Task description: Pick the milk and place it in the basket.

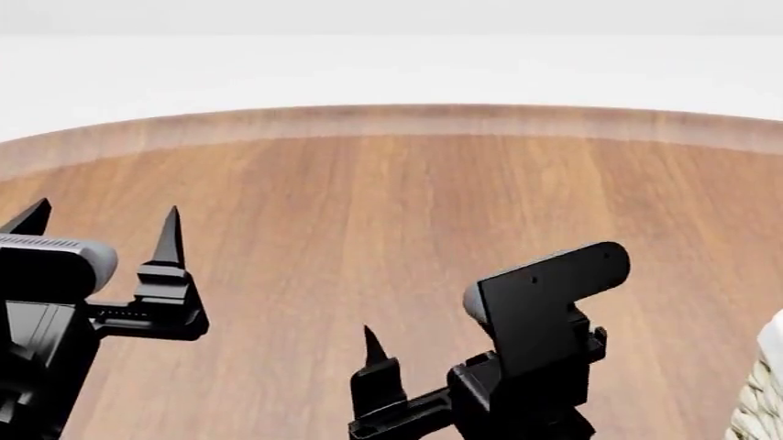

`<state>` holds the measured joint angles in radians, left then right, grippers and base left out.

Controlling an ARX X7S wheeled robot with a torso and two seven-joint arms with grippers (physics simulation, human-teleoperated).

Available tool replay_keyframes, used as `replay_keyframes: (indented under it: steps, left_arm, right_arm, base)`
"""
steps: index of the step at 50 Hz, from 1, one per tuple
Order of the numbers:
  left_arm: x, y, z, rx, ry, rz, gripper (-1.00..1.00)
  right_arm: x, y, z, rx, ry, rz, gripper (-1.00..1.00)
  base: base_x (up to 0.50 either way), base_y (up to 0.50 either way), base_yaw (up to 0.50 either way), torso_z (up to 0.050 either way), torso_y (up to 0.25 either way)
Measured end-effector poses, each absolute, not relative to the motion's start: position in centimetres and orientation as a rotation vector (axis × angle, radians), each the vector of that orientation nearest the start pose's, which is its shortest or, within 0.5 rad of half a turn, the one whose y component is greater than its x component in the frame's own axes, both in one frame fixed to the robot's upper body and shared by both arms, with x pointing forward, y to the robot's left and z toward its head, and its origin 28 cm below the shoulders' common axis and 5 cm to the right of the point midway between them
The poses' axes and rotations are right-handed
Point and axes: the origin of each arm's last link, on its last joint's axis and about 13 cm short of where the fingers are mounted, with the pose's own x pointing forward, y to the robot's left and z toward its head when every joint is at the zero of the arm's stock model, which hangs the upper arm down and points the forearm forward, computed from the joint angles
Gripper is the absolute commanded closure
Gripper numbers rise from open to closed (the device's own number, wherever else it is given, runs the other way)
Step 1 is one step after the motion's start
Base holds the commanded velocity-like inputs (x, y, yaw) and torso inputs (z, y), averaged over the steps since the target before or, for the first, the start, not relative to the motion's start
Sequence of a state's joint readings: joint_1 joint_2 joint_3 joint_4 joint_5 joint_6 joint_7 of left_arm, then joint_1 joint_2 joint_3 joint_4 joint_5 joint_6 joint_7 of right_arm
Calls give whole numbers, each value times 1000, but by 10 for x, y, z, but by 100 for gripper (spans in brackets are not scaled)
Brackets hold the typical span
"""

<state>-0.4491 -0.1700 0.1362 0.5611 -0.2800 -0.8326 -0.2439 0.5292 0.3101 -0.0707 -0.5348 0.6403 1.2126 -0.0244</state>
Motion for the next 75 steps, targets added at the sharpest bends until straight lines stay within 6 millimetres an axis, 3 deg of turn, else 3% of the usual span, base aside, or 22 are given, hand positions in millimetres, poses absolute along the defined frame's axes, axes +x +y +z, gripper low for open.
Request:
replay_keyframes:
  steps: [18,30,54,75]
  left_arm:
    - [255,199,176,20,-146,-40,-100]
    - [255,198,176,22,-146,-40,-100]
    - [255,198,173,29,-141,-45,-100]
    - [255,196,170,35,-134,-50,-100]
  right_arm:
    - [239,-113,170,-43,436,872,-100]
    - [230,-110,164,-63,601,995,-100]
    - [228,-108,158,-93,727,1029,-100]
    - [247,-95,163,-218,789,1086,-100]
  base:
    - [0,0,0,0,0]
    - [0,0,0,0,0]
    - [0,0,0,0,0]
    - [0,0,0,0,0]
